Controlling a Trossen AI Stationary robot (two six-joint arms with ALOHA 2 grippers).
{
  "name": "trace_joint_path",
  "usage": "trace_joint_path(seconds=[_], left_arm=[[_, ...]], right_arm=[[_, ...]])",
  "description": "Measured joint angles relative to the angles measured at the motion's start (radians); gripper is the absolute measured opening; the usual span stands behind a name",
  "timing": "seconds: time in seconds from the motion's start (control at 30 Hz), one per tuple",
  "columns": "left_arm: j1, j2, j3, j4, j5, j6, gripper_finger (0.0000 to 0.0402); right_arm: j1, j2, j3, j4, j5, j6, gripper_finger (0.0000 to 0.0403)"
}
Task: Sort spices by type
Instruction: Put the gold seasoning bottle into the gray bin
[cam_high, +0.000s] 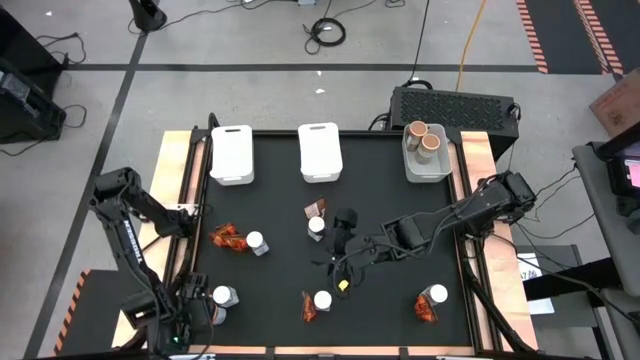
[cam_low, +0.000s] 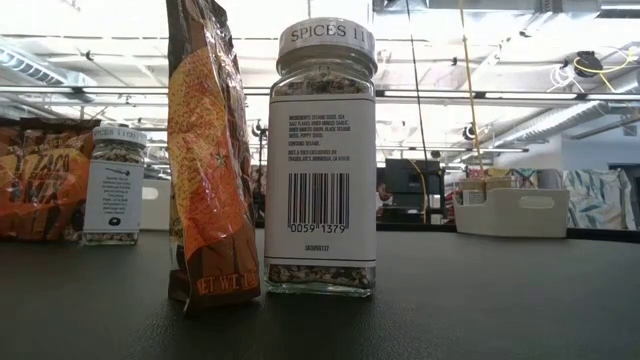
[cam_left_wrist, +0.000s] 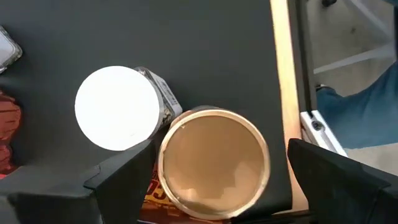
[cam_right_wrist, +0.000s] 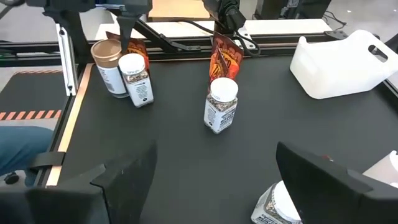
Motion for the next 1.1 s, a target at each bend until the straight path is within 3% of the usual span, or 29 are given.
trace_joint_path(seconds=[0.67,0.97,1.1], left_arm=[[0.042,0.058,-0.001,-0.002,0.070,0.001,0.0365],[0.041,0.058,-0.001,-0.004,0.072,0.003,0.0282],[0.041,0.056,-0.001,-0.004,0.072,0.008,0.0278]], right_arm=[[-0.001,0.000,0.000,0.000,0.000,-0.052,0.0325],[-0.001,0.000,0.001,-0.001,0.000,-0.052,0.0325],[-0.001,0.000,0.001,-0.001,0.000,-0.052,0.0325]])
